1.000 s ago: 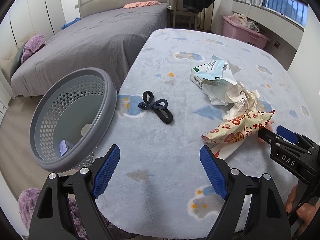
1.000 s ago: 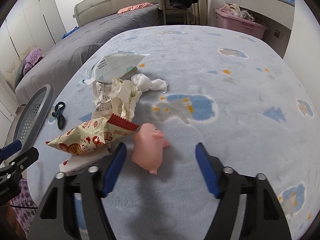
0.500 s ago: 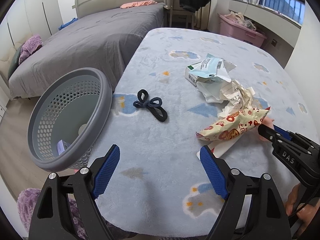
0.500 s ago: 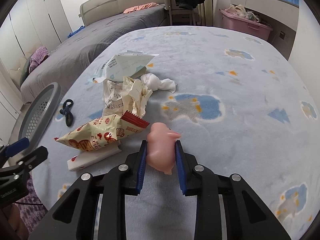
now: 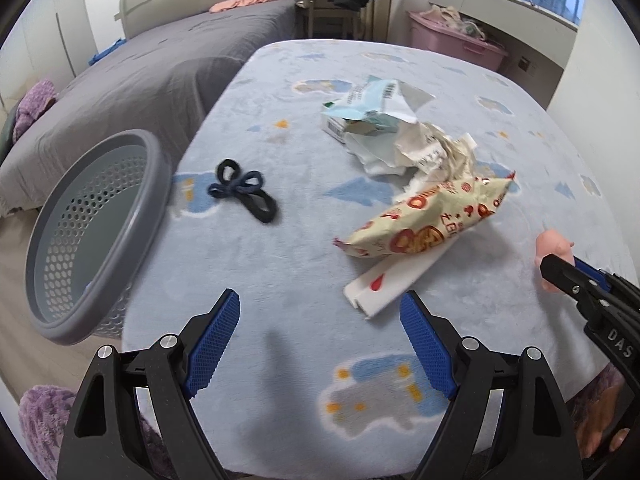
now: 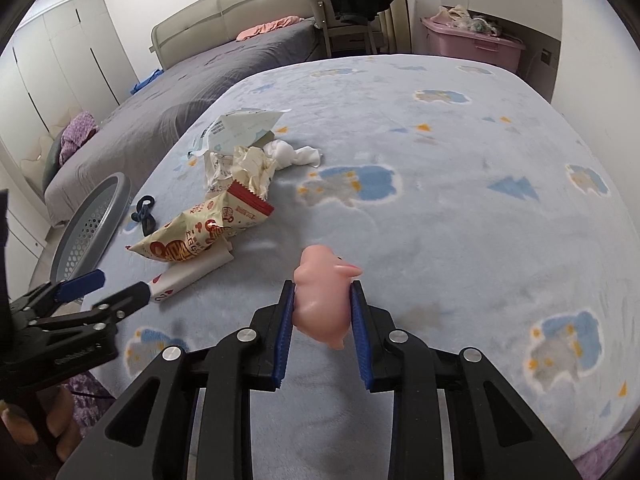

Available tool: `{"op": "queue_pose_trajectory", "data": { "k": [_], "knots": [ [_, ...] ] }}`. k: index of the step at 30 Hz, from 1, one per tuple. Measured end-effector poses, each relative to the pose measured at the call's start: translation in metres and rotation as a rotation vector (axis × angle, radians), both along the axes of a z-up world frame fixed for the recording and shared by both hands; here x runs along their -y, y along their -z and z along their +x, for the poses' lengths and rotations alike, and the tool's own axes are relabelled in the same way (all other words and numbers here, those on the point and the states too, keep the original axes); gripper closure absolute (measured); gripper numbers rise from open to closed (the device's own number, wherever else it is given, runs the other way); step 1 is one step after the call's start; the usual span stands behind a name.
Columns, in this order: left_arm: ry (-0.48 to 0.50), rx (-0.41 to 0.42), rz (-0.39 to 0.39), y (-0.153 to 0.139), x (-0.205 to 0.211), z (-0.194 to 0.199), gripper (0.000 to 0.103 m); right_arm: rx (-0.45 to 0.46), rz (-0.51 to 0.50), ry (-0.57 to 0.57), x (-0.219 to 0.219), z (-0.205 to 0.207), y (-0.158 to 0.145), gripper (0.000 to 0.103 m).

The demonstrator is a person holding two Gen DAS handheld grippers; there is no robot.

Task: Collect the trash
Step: 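Grasp the white strip with the left gripper while the right gripper holds the pig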

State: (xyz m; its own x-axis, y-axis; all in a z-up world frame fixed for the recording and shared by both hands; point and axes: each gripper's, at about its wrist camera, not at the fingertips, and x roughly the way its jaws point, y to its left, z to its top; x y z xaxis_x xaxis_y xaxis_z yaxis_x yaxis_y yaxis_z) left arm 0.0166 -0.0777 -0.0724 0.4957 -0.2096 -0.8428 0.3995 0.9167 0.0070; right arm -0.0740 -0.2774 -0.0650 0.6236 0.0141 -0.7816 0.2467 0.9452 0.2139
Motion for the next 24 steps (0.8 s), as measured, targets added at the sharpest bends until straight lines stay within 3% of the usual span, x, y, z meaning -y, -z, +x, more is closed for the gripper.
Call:
{"op": "queue_pose_trajectory", "data": {
  "k": [14, 22, 24],
  "knots": [
    [0.070, -0.010, -0.004, 0.019, 0.034, 0.008, 0.026, 0.038, 0.047, 0.019, 0.012, -0.007, -0.003, 0.076],
    [0.112, -0.024, -0.014, 0.018, 0.046, 0.002, 0.063, 0.046, 0.054, 0.018, 0.013, -0.009, -0.003, 0.076],
    [0.116, -0.034, -0.024, 0.017, 0.045, 0.001, 0.067, 0.046, 0.054, 0.018, 0.012, -0.009, -0.003, 0.076]
  ]
}}
